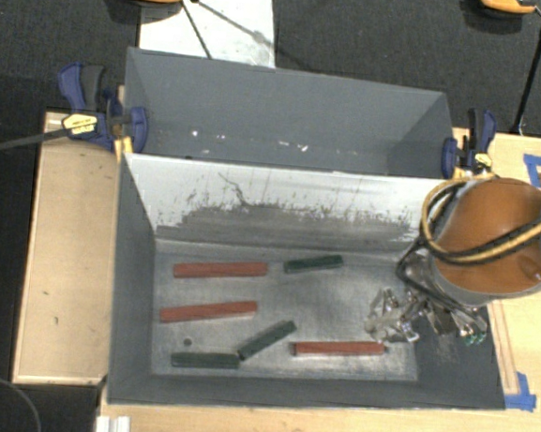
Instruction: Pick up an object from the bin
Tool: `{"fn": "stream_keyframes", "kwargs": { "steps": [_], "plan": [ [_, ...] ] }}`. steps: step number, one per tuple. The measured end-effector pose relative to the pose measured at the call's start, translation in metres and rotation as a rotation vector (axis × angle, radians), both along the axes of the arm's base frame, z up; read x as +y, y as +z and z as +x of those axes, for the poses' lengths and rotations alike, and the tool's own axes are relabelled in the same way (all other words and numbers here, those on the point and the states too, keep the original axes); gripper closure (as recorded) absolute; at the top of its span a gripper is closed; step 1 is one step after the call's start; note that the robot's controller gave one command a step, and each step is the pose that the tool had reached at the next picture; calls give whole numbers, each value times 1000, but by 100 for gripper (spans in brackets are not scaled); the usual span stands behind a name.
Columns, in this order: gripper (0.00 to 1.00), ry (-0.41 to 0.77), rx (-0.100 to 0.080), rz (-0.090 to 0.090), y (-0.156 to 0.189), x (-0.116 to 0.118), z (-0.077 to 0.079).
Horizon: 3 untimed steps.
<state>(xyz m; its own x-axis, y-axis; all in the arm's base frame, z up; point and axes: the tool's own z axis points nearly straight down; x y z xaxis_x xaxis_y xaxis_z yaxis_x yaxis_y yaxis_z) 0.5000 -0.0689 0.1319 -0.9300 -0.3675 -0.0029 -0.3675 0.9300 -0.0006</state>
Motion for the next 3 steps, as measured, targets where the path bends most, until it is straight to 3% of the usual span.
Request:
{"fn": "stream_keyframes", "kwargs": {
  "steps": [1, 2, 3],
  "plan": [
    [100, 5, 10, 1, 40, 17, -1],
    [0, 81, 0, 1, -63, 28, 18],
    [100, 85, -16, 1, -57, 28, 22]
  ]
}}
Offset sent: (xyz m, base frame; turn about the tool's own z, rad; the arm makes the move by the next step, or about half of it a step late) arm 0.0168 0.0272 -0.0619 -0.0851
